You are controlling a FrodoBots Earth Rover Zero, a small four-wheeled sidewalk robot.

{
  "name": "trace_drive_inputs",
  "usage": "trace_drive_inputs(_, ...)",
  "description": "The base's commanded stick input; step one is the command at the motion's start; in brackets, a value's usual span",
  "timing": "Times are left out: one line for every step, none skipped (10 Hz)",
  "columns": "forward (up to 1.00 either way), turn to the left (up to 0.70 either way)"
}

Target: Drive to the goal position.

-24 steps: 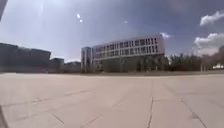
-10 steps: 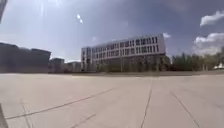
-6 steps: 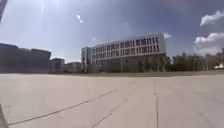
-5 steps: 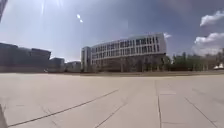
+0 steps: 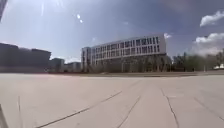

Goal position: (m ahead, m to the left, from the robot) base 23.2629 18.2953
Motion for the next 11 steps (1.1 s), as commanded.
trace_drive_inputs(1.00, 0.04)
trace_drive_inputs(1.00, 0.04)
trace_drive_inputs(1.00, 0.04)
trace_drive_inputs(1.00, 0.04)
trace_drive_inputs(1.00, 0.04)
trace_drive_inputs(1.00, 0.04)
trace_drive_inputs(1.00, 0.04)
trace_drive_inputs(1.00, 0.04)
trace_drive_inputs(1.00, 0.04)
trace_drive_inputs(1.00, 0.04)
trace_drive_inputs(1.00, 0.04)
